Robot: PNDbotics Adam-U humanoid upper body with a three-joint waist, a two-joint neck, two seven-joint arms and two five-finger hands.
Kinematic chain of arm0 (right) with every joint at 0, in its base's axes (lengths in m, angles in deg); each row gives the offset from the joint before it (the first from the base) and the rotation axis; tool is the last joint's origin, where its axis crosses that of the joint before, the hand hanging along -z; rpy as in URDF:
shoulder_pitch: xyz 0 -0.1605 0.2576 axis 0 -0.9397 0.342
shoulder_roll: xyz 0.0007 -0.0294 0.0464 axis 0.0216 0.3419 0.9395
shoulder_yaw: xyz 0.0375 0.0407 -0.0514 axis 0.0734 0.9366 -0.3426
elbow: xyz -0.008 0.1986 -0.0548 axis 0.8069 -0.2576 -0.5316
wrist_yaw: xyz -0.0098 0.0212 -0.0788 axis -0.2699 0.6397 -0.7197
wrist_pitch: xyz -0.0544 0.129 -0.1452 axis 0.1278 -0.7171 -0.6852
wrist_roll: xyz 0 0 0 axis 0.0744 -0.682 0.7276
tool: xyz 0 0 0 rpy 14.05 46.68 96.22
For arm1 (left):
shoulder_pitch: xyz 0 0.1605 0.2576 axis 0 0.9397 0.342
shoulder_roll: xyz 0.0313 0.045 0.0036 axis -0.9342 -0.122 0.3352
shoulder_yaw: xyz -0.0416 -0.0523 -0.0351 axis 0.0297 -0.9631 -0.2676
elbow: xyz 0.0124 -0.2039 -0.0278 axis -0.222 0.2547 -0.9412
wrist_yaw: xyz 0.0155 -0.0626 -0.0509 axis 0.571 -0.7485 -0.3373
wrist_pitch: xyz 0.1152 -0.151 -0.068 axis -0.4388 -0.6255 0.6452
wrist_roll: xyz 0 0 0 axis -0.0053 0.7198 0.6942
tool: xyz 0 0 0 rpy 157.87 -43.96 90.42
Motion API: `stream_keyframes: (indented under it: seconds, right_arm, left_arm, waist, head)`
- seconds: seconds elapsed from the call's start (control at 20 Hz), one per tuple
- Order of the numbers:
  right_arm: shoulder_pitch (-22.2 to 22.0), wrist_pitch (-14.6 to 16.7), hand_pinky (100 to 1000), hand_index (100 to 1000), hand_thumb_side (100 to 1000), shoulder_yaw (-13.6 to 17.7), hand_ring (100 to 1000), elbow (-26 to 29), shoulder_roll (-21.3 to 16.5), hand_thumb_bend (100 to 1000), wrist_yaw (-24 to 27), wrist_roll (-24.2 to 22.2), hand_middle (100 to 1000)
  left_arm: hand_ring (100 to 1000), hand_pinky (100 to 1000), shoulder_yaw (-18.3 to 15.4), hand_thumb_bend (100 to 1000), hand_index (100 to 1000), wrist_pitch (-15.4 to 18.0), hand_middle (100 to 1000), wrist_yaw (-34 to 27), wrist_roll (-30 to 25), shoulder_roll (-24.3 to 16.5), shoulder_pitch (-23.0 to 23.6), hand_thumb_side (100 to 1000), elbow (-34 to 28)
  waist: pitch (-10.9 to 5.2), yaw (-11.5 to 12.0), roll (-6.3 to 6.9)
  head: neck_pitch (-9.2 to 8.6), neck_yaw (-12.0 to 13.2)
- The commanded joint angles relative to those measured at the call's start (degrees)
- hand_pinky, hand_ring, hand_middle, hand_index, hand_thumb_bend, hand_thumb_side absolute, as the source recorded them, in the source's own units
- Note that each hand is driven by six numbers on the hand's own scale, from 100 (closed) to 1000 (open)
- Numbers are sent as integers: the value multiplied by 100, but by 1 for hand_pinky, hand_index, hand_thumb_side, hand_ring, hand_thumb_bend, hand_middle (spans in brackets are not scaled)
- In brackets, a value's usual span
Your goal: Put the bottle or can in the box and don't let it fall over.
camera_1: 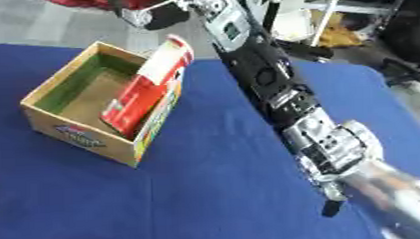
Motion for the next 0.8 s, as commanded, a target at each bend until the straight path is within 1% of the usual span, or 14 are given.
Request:
stream_keyframes:
  seconds: [0.05, 0.2, 0.3, 0.45, 0.5, 0.6, 0.65, 0.75, 0.8]
  right_arm:
    - [62, 314, 891, 931, 200, 33, 833, 22, -65, 100, -133, -338, 858]
    - [54, 314, 909, 933, 202, 48, 843, 120, -104, 100, -89, -228, 868]
    - [45, 314, 912, 930, 197, 40, 842, 260, -190, 100, 44, -157, 872]
    - [-90, 314, 917, 935, 215, -8, 848, 471, -437, 100, 519, -118, 885]
    - [-198, 314, 928, 945, 194, -32, 865, 618, -604, 100, 723, -138, 901]
    - [-558, 314, 935, 952, 190, -50, 875, 1096, -1017, 100, 1118, -175, 913]
    - [-778, 310, 926, 945, 238, -33, 866, 1315, -1183, 100, 1316, -180, 910]
    - [-1412, 213, 915, 932, 269, 69, 852, 1881, -1490, 100, 1893, -164, 901]
    - [-1782, 128, 913, 929, 279, 185, 847, 2212, -1594, 100, 2194, -162, 898]
  left_arm:
    - [754, 635, 10, 100, 971, 15, 715, 42, -19, 10, -86, 882, -50]
    - [753, 635, 6, 100, 971, 20, 715, 50, -10, 8, -66, 886, -49]
    - [753, 635, -9, 100, 971, 21, 714, 72, 5, 5, -28, 891, -37]
    - [753, 635, -43, 100, 970, 31, 714, 111, 38, 5, 46, 891, -22]
    - [753, 635, -66, 100, 970, 35, 714, 119, 59, 3, 77, 889, -16]
    - [752, 635, -130, 100, 970, 43, 714, 130, 119, -10, 150, 889, -9]
    - [752, 635, -162, 100, 970, 46, 713, 140, 151, -16, 186, 893, -7]
    - [752, 634, -234, 100, 970, 46, 713, 180, 228, -22, 268, 900, 0]
    - [751, 634, -261, 100, 970, 41, 713, 208, 262, -22, 304, 903, 7]
  waist:
    - [-66, -17, 47]
    - [-71, -51, 60]
    - [-81, -114, 79]
    - [-114, -271, 115]
    - [-133, -342, 127]
    - [-172, -514, 148]
    - [-183, -602, 154]
    - [-197, -818, 158]
    - [-199, -938, 159]
  head:
    - [-82, -22]
    - [-75, -17]
    - [-60, 23]
    - [-21, 154]
    - [-9, 224]
    - [9, 404]
    - [23, 505]
    - [61, 712]
    - [74, 803]
